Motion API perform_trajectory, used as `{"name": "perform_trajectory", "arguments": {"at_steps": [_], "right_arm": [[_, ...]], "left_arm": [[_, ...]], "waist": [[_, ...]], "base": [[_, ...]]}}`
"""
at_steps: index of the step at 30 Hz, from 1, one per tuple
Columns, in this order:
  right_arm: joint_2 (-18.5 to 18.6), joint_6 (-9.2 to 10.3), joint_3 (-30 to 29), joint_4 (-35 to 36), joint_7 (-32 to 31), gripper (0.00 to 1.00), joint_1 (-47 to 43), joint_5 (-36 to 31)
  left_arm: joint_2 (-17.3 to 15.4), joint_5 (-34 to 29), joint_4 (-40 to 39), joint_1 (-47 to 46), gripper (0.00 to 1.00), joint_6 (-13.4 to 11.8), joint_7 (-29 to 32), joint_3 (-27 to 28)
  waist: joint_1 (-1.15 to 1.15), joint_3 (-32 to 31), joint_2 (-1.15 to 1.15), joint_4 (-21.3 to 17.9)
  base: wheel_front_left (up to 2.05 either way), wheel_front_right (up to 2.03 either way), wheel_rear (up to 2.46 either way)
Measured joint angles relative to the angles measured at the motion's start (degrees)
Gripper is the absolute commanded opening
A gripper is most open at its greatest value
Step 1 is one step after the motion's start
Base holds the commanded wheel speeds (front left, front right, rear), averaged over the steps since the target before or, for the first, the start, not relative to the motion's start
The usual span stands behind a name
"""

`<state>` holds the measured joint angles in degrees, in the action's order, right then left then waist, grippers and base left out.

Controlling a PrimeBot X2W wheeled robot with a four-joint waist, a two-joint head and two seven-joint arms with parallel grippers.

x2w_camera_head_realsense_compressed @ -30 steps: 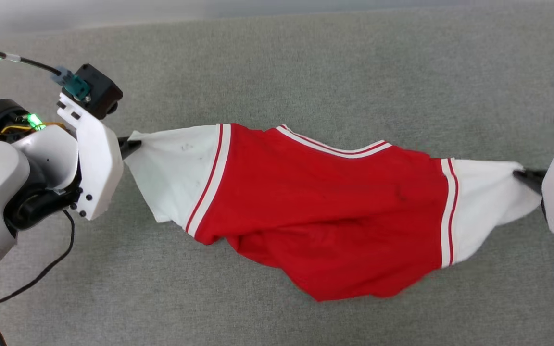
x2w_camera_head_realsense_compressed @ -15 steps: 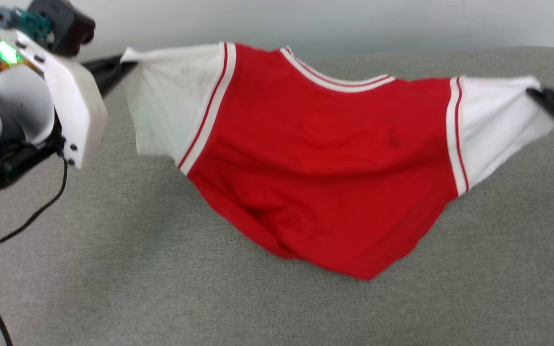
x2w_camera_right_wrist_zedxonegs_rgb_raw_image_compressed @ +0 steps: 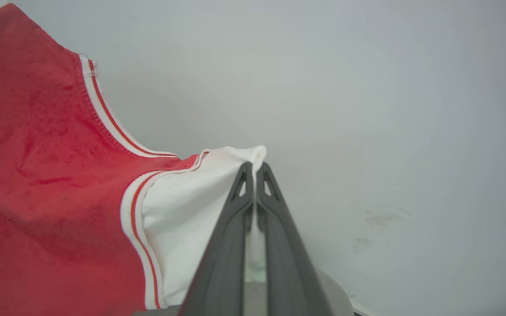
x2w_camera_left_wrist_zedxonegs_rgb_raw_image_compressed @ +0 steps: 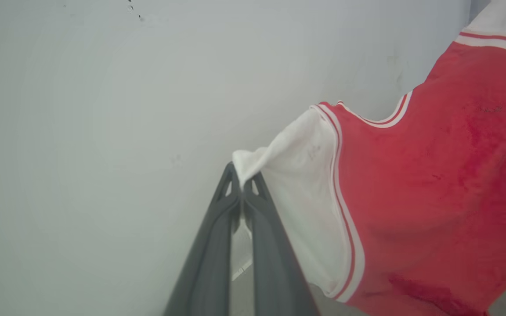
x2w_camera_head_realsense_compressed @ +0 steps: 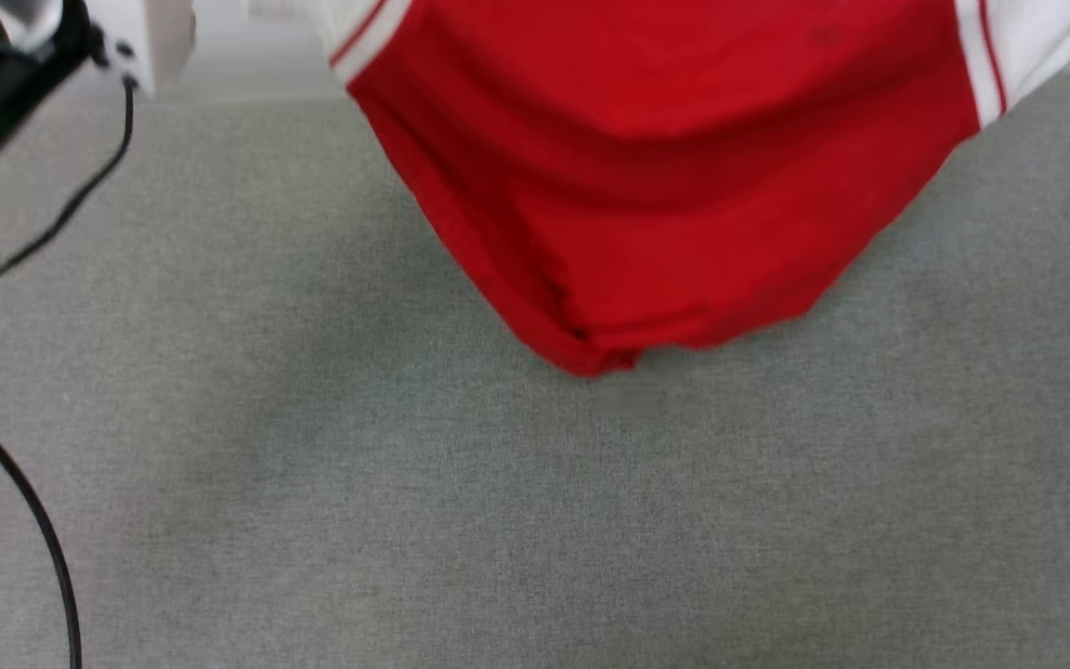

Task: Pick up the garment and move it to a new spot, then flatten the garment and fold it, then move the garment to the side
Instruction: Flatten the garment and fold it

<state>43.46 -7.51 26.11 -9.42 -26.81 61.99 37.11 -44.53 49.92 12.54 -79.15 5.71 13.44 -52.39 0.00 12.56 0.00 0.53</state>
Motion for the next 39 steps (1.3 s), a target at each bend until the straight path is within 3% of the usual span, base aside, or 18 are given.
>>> {"name": "perform_trajectory", "arguments": {"at_steps": [3, 4, 8, 14, 21, 29, 35, 39], "right_arm": [[-1.87, 0.00, 1.34, -3.21, 0.41, 0.00, 7.34, -3.18], [-3.20, 0.00, 3.03, -7.25, 1.37, 0.00, 14.64, -6.37], [-4.24, -0.01, 6.11, -12.54, 3.14, 0.00, 23.13, -9.92], [-6.25, -0.01, 8.15, -19.46, 7.81, 0.00, 35.23, -13.28], [-9.33, -0.01, 9.77, -27.24, 12.73, 0.00, 45.78, -15.61], [-12.87, -0.01, 14.37, -35.31, 17.59, 0.00, 48.26, -15.19], [-15.89, -0.01, 18.08, -39.77, 21.18, 0.00, 43.61, -12.70], [-18.08, -0.01, 20.94, -42.05, 24.57, 0.00, 38.73, -11.65]], "left_arm": [[2.15, -1.23, 3.12, -4.56, 0.00, 0.36, -1.03, 0.81], [4.35, -3.08, 6.47, -9.60, 0.00, 0.63, -2.50, 1.37], [7.23, -5.05, 11.26, -15.75, 0.00, 0.86, -4.85, 2.23], [10.07, -8.26, 17.52, -24.94, 0.00, 1.19, -8.96, 2.78], [12.66, -7.79, 23.02, -32.60, 0.00, 1.42, -13.26, 4.70], [12.76, -6.71, 27.95, -32.88, 0.00, 1.68, -15.78, 2.79], [12.45, -4.41, 29.71, -26.46, 0.00, 1.69, -18.60, -0.93], [10.45, -2.53, 29.91, -19.76, 0.00, 1.70, -21.45, -3.32]], "waist": [[0.00, 2.08, 0.00, 0.03], [0.00, 4.48, 0.00, 0.05], [0.00, 7.86, 0.00, 0.10], [0.01, 12.51, 0.00, 0.06], [0.01, 15.97, 0.00, -0.04], [0.01, 17.38, 0.00, 0.23], [0.01, 17.28, 0.00, 0.09], [0.01, 16.05, 0.00, -0.57]], "base": [[0.00, 0.00, 0.00], [0.00, 0.00, 0.00], [0.00, 0.00, 0.00], [0.00, 0.00, 0.00], [0.00, 0.00, 0.00], [0.00, 0.00, 0.00], [0.00, 0.00, 0.00], [0.00, 0.00, 0.00]]}}
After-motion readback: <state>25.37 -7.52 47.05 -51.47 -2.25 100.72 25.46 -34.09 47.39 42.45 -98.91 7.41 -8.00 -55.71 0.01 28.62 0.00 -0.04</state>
